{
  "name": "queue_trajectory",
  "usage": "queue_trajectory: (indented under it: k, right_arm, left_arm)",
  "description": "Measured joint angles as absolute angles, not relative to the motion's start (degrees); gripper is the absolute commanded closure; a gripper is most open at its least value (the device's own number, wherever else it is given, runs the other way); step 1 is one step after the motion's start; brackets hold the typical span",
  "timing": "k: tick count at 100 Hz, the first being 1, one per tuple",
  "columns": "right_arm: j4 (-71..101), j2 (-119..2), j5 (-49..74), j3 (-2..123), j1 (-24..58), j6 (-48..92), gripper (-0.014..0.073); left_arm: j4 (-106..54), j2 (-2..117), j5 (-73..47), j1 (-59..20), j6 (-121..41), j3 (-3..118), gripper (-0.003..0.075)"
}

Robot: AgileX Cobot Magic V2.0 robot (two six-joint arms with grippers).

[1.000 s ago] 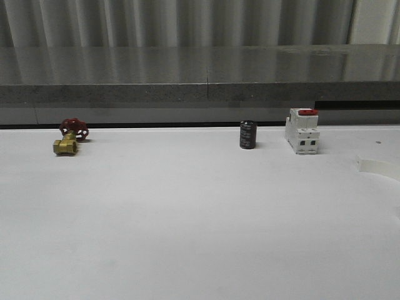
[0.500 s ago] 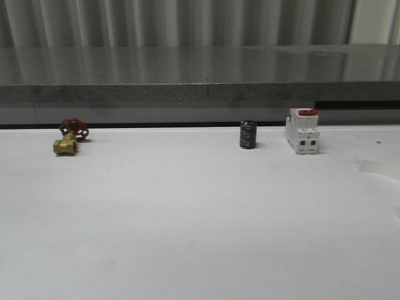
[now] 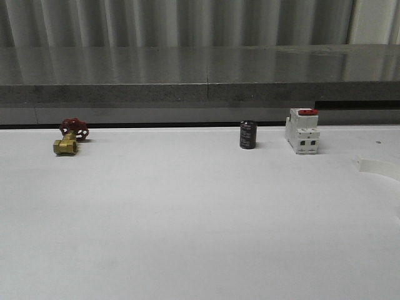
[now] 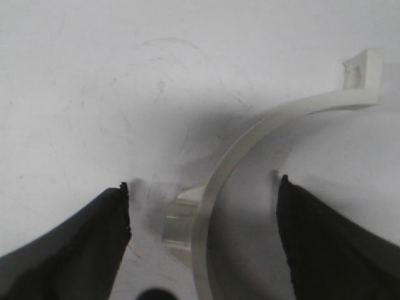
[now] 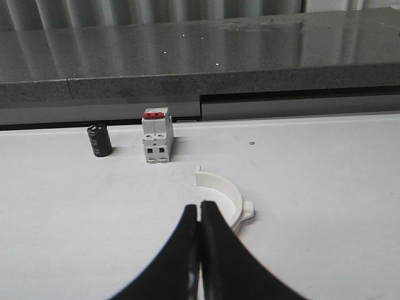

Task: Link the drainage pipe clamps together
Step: 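Close the left gripper on the white clamp half's end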

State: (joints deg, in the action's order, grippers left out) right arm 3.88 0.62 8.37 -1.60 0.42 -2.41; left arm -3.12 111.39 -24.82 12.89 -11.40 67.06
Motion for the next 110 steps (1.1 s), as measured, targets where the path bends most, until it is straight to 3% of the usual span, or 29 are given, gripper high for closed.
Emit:
queue_trajectory:
  k: [20, 34, 75, 110]
  right_arm:
    - [3.88, 0.62, 8.37, -1.6, 0.42, -2.41, 0.0662]
    - [3.88, 0.62, 8.37, -1.6, 0.42, -2.41, 0.0662]
    - [3.88, 0.62, 8.37, -1.6, 0.42, -2.41, 0.0662]
    - [3.88, 0.62, 8.37, -1.6, 0.42, -2.41, 0.0662]
  left_arm:
    - [-3.12, 111.39, -24.72, 12.89, -11.5, 67.06, 0.0541]
    - [-3.12, 111.39, -24.94, 12.89, -11.5, 67.06, 0.0624]
    - [-4.38, 107.07, -30.42, 12.01, -11.62, 67.19, 0.0641]
    - [-4.88, 95.15, -38.0, 0.39, -2.34, 67.19, 0.064]
